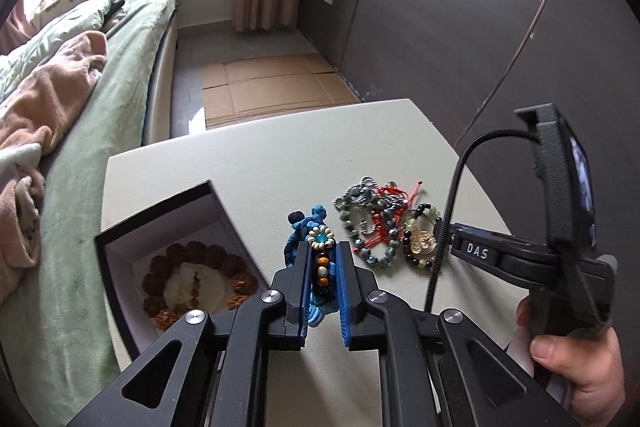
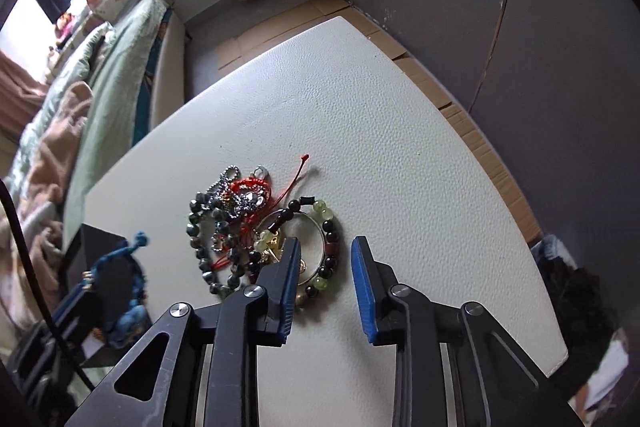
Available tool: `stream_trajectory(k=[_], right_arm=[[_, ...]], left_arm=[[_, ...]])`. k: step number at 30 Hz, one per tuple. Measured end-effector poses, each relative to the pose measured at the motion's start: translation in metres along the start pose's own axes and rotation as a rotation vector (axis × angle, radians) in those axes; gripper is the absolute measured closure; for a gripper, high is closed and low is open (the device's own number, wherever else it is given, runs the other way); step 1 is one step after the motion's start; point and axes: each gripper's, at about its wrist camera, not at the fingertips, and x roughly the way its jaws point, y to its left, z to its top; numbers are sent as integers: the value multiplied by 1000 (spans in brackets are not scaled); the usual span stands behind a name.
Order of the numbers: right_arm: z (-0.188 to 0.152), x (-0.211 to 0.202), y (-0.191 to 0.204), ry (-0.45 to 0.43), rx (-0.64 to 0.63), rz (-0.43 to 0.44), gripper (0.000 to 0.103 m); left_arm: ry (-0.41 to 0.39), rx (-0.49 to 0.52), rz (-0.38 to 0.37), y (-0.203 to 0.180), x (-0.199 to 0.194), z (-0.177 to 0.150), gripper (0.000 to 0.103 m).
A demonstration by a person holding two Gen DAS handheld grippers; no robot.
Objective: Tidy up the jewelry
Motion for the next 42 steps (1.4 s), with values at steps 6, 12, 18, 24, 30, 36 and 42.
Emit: stream_trajectory(k=[6, 12, 18, 24, 30, 36, 42], right_arm=[[-3, 10, 11, 38, -26, -75, 91], [-8, -7, 10, 21, -7, 5, 93], [-12, -45, -13, -16, 86, 209, 93], [-22, -76, -14, -63, 100, 327, 93], [-24, -92, 7, -123, 120, 376, 93], [-23, -101, 10, -159, 131, 380, 93], [-25, -104, -11, -159, 172, 416, 93]], left_arm=[[-20, -32, 9, 23, -16, -4, 91], [-38, -62, 10, 36, -30, -6, 91], [-85, -75, 4, 40, -51, -6, 91], [-105, -93, -3, 46, -61, -4, 91], [-7, -73, -59, 30, -45, 0, 90], [44, -21, -79, 5, -24, 4, 41], [95, 40, -14, -13, 3, 8, 41]])
